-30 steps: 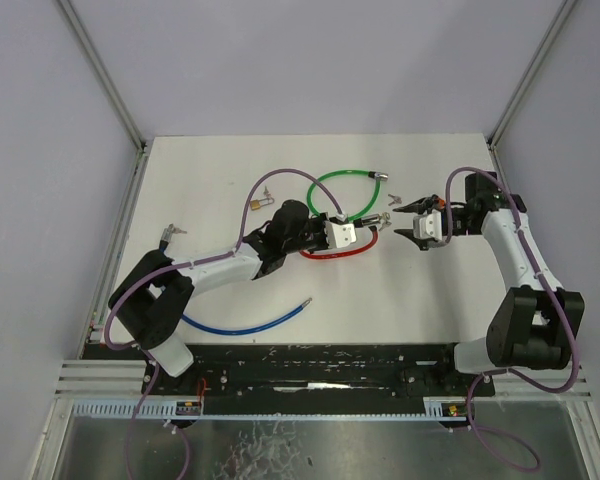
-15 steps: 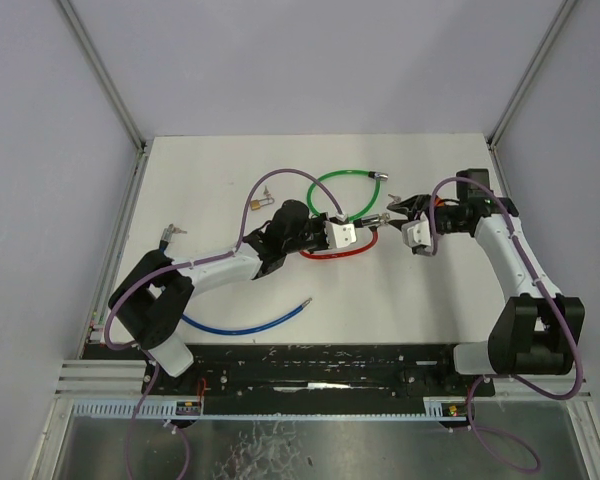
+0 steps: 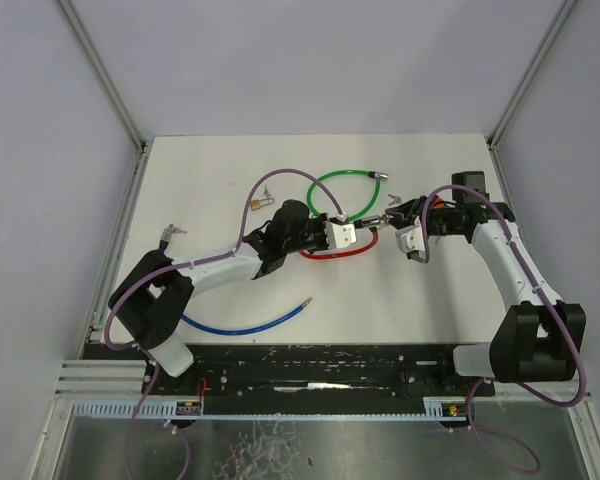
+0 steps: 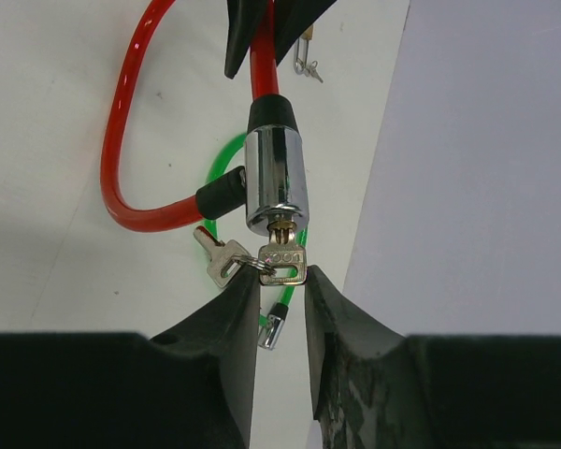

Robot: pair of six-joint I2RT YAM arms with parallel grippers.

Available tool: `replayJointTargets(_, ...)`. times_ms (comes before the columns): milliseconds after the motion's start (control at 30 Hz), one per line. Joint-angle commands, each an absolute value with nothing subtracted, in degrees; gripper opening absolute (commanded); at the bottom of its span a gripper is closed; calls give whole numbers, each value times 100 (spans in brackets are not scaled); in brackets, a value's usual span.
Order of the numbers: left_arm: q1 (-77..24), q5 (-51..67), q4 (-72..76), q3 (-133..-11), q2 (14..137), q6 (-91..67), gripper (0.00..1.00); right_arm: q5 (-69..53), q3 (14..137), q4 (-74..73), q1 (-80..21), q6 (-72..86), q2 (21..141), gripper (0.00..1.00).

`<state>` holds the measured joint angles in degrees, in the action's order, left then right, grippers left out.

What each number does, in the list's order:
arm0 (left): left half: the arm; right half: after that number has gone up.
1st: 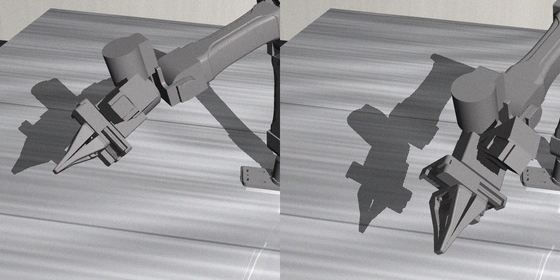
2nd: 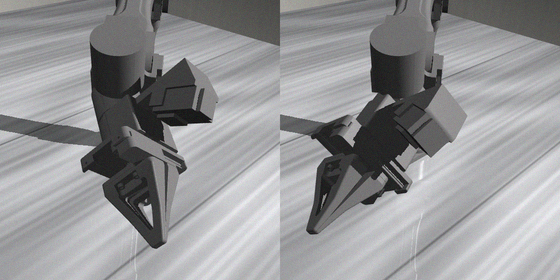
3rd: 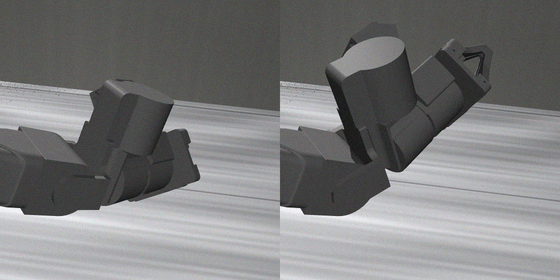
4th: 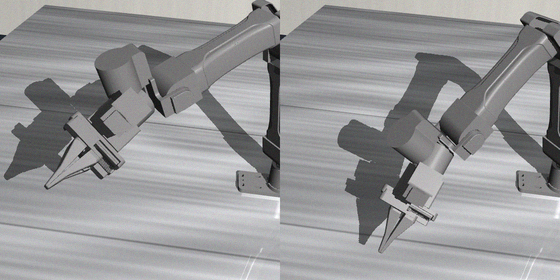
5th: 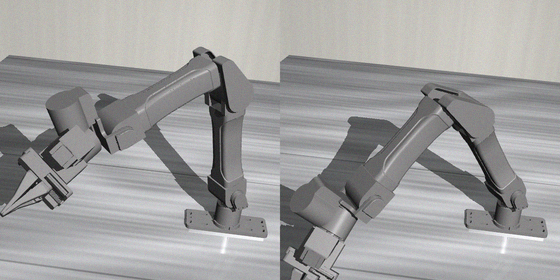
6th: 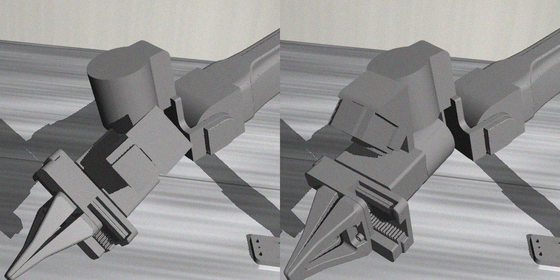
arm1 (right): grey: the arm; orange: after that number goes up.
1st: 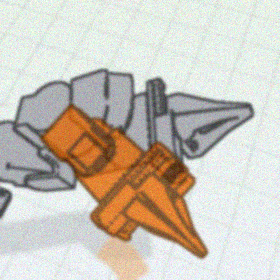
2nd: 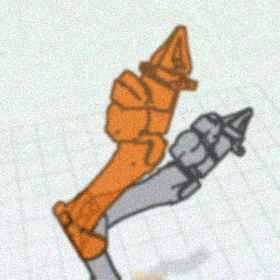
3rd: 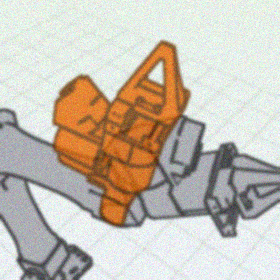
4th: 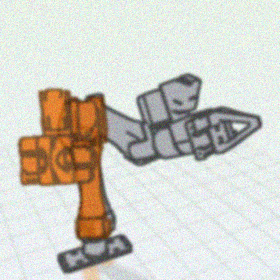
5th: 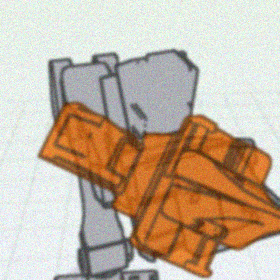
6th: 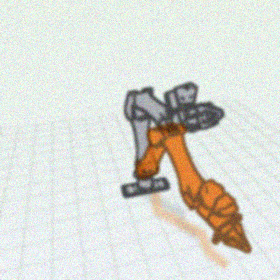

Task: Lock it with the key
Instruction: Lock the lock.

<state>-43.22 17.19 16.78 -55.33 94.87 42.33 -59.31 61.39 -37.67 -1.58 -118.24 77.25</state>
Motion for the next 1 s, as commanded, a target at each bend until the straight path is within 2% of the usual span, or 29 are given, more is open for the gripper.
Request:
replayJointTargets(0, -4316, 1897, 1056, -5564, 9499, 4166, 0, -5848, 6076, -3651, -259, -14036, 7530, 28)
replayJointTargets(233, -4303, 1895, 1051, -5581, 9499, 4164, 0, -5816, 5938, -3482, -277, -13929, 7376, 27)
replayJointTargets(467, -4312, 1890, 1051, -5581, 9484, 4175, 0, -5791, 6182, -3973, -324, -13484, 7475, 25)
replayJointTargets(967, -4316, 1904, 1037, -5590, 9483, 4197, 0, -5774, 6928, -4167, -347, -10036, 7811, 17)
